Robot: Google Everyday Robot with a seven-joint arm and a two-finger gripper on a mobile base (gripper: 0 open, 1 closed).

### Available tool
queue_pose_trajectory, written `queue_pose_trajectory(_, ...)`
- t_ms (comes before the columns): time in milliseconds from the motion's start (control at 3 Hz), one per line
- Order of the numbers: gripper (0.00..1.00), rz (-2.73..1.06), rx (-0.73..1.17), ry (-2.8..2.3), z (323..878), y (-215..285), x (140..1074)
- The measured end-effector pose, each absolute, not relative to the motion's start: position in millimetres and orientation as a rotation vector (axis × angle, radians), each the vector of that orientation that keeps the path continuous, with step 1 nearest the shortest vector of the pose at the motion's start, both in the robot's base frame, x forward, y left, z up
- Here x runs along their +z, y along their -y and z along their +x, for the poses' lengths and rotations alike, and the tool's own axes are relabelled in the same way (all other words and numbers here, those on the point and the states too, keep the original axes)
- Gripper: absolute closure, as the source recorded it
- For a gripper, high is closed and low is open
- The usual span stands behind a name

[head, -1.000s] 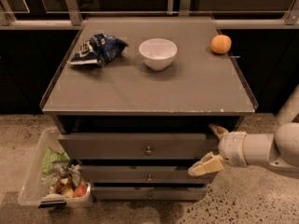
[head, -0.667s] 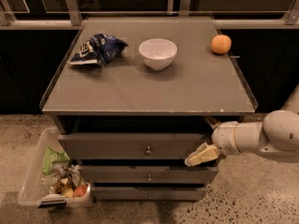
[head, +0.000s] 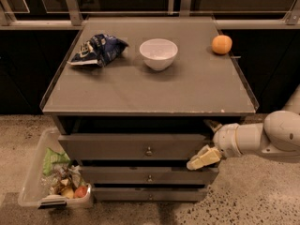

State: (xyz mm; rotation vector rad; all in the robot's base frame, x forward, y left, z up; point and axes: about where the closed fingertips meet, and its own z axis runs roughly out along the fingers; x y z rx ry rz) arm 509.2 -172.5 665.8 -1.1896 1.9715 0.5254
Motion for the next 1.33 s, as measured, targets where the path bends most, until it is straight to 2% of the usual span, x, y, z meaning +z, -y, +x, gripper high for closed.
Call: queue_pose_trajectory(1333,0.00,-1.217,0.575,-2.026,499.4,175.1,653.7)
